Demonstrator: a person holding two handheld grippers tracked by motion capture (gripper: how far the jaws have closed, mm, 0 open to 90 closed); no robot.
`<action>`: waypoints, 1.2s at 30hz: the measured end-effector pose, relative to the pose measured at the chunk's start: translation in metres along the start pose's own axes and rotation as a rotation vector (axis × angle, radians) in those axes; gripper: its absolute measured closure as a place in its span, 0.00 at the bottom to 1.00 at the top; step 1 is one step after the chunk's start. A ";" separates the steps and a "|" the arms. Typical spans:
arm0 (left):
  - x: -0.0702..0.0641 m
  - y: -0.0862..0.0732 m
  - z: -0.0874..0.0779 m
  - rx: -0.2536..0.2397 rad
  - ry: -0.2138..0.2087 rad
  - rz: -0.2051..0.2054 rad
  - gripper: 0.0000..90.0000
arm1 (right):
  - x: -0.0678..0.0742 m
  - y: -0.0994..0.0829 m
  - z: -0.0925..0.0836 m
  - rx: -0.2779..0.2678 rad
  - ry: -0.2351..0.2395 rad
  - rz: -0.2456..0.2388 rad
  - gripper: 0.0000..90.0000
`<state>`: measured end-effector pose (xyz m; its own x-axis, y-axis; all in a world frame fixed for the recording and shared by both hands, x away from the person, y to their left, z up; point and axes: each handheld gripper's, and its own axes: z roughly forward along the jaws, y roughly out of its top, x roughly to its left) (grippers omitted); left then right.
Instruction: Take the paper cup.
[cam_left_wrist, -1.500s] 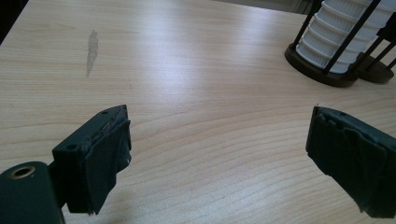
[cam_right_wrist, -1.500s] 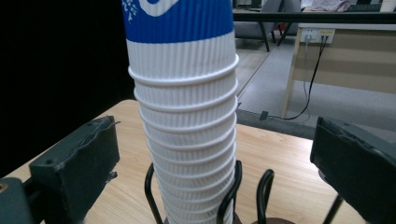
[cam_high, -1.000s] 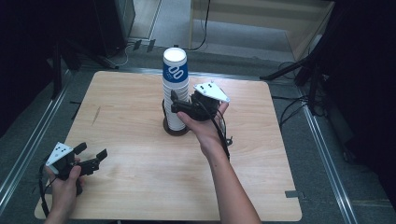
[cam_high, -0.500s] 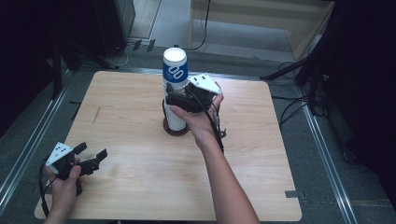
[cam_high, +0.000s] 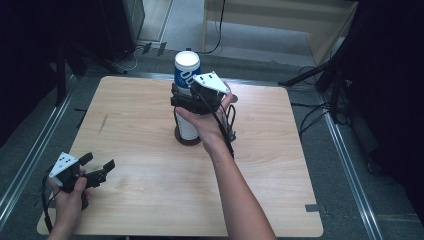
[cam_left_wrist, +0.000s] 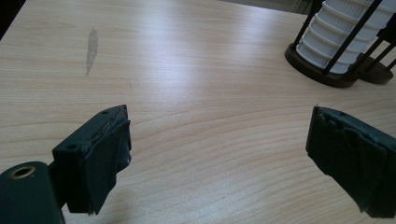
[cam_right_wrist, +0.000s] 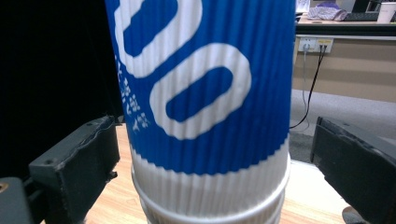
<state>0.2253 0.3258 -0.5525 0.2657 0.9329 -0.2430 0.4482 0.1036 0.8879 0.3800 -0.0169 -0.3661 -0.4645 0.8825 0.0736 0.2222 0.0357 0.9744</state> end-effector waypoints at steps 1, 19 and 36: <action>0.000 0.000 0.000 0.000 0.000 0.000 0.08 | 0.001 0.001 0.002 -0.001 -0.004 0.004 0.02; 0.000 0.000 0.000 0.002 -0.001 0.000 0.08 | 0.005 0.005 0.018 -0.005 -0.031 0.014 0.15; 0.000 0.000 0.000 0.000 0.000 0.001 0.08 | 0.008 0.015 0.015 -0.036 -0.034 -0.011 0.20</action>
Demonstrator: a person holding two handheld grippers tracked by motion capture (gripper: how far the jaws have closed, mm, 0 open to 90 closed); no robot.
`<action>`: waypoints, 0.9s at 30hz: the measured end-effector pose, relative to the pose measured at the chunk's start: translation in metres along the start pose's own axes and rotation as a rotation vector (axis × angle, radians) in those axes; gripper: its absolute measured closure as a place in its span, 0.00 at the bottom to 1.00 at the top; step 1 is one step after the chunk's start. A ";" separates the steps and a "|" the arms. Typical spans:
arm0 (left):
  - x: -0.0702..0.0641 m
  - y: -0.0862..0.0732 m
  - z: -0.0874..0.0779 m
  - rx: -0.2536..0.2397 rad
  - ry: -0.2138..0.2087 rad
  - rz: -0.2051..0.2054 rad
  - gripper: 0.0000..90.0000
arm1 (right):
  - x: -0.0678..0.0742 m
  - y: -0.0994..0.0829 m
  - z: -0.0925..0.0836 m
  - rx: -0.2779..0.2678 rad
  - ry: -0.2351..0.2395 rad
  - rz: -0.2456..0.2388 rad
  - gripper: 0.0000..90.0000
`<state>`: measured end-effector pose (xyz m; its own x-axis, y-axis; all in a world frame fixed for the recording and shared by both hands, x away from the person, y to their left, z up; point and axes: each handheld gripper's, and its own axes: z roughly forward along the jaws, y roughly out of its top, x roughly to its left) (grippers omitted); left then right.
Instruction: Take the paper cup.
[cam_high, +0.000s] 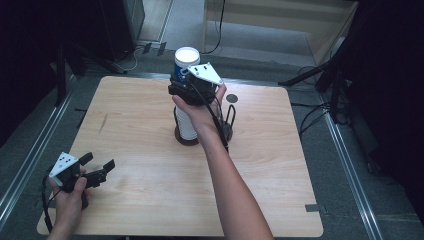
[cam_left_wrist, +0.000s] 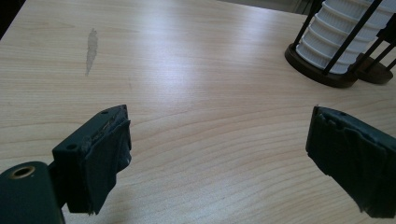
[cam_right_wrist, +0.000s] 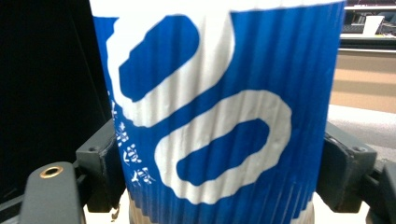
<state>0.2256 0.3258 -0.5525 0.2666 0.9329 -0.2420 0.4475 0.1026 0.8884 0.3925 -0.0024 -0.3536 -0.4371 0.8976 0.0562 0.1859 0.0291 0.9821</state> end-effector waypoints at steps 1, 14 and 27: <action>0.000 0.000 0.000 0.000 0.000 0.000 0.08 | 0.000 0.001 -0.001 -0.001 0.000 0.005 0.20; 0.000 0.000 0.000 -0.003 0.000 -0.003 0.08 | 0.001 0.015 -0.005 -0.039 0.012 -0.003 0.21; 0.000 0.000 0.000 -0.003 0.000 -0.004 0.08 | 0.005 0.029 -0.009 -0.075 0.020 -0.023 0.21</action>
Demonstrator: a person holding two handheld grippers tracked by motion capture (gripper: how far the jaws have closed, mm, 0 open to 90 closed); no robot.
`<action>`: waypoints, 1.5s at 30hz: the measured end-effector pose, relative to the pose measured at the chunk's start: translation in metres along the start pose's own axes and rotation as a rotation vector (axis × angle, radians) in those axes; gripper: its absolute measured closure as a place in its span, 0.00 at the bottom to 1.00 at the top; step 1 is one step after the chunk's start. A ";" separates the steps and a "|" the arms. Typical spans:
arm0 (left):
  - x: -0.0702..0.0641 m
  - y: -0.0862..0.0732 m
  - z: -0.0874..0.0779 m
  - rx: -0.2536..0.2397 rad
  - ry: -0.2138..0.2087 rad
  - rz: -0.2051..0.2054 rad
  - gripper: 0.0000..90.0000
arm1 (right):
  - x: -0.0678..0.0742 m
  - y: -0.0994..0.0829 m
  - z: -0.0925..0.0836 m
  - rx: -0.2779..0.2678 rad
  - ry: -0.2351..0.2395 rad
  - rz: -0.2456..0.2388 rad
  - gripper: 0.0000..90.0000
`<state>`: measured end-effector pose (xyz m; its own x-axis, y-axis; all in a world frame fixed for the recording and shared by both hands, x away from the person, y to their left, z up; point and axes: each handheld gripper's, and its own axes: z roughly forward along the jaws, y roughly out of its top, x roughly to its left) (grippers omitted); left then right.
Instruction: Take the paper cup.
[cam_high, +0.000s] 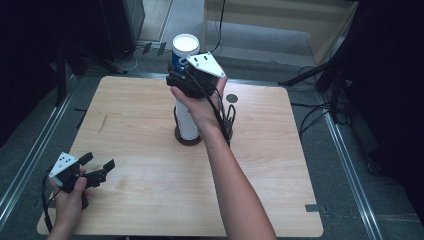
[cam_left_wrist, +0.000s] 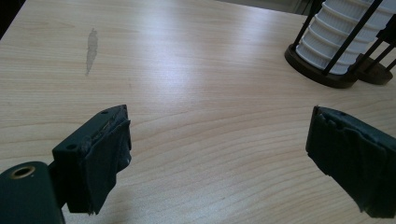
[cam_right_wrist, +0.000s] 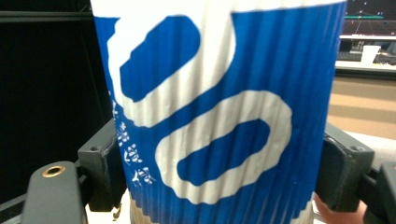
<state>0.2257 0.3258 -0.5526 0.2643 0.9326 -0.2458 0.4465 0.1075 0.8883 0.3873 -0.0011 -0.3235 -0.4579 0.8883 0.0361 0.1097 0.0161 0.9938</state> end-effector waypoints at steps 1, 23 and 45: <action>0.000 0.000 0.000 0.000 -0.001 0.001 0.08 | 0.001 0.001 -0.001 -0.001 0.000 0.004 0.21; 0.000 0.000 0.000 0.000 0.001 -0.004 0.08 | 0.002 0.023 -0.011 -0.056 -0.008 -0.019 0.21; 0.000 0.000 0.000 0.002 0.001 -0.001 0.08 | -0.019 0.033 -0.030 -0.083 -0.049 -0.016 0.21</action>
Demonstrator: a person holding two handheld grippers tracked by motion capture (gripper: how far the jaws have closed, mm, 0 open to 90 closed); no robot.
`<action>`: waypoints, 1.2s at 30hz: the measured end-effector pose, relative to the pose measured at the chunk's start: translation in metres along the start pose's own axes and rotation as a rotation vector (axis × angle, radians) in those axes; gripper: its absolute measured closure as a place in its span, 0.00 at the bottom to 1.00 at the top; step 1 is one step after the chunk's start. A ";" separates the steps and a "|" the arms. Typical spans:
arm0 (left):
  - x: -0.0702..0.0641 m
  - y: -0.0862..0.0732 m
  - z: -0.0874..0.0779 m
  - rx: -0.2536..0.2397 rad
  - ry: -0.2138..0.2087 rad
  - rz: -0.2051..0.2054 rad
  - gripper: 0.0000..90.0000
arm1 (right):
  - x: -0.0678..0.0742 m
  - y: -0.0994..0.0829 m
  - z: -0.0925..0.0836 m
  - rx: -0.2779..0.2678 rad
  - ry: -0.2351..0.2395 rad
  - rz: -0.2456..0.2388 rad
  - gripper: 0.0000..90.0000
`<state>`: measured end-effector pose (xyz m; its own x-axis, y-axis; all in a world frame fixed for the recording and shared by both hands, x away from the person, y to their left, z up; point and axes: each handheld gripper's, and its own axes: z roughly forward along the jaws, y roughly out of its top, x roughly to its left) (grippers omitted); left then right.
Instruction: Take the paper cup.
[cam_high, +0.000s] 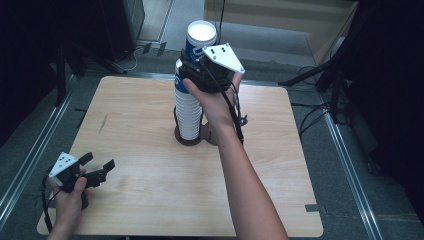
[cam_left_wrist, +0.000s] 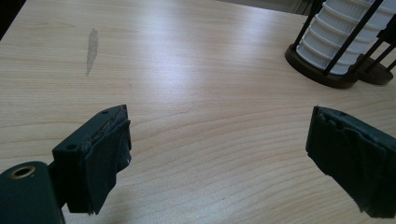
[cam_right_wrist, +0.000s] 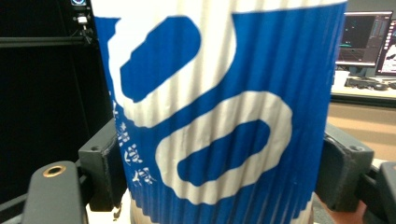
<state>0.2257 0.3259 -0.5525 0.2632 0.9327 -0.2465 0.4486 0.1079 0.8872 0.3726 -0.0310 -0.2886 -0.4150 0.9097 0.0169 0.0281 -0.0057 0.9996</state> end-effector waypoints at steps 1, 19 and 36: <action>0.000 0.000 0.000 0.000 0.000 0.000 0.08 | -0.001 0.000 -0.001 0.001 -0.002 0.000 0.21; 0.000 0.000 0.000 -0.002 0.002 0.001 0.08 | -0.035 -0.013 -0.020 0.020 -0.060 0.004 0.21; 0.000 0.000 0.000 -0.003 0.003 0.003 0.08 | -0.066 -0.030 -0.042 0.041 -0.117 0.013 0.21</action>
<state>0.2256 0.3254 -0.5525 0.2620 0.9340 -0.2429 0.4452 0.1063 0.8891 0.3611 -0.1080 -0.3192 -0.3056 0.9518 0.0251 0.0708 -0.0036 0.9975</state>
